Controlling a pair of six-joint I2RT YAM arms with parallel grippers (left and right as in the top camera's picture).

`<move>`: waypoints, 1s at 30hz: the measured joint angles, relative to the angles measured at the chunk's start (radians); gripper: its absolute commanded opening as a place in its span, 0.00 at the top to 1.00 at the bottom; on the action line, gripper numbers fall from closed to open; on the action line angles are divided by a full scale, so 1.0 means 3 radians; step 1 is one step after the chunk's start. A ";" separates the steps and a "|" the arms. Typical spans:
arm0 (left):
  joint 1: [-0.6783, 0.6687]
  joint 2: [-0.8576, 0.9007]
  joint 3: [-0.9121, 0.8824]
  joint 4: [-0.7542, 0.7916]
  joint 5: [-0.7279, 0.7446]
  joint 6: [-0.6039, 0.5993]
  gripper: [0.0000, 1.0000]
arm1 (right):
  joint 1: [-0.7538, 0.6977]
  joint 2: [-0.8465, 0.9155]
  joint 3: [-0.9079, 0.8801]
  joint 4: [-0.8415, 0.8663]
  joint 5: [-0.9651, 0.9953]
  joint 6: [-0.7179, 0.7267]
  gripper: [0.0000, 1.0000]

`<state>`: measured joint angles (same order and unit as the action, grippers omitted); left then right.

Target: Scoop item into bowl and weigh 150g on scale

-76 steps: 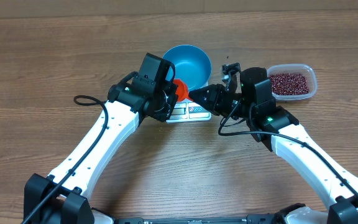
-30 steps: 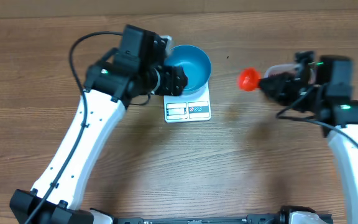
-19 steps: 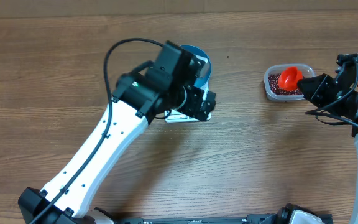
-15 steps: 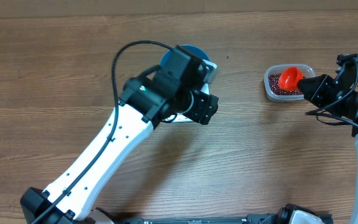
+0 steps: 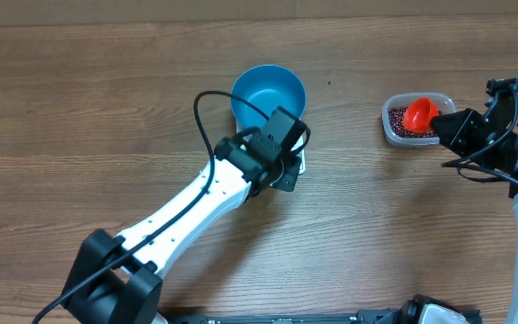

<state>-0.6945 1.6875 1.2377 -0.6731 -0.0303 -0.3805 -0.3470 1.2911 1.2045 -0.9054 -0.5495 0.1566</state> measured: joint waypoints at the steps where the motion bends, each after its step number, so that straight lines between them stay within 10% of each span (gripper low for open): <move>1: 0.0000 0.0000 -0.0074 0.0136 -0.0070 -0.0020 0.96 | -0.0001 0.0000 0.0001 -0.0009 0.0011 -0.0001 0.96; 30: 0.0000 0.0589 -0.0336 0.1214 -0.0629 0.0342 0.96 | 0.0000 0.0000 0.0001 -0.0014 0.0025 0.0000 0.96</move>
<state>-0.6945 1.8641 1.1370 -0.3088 -0.2192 -0.2779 -0.3470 1.2911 1.2049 -0.9096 -0.5419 0.1566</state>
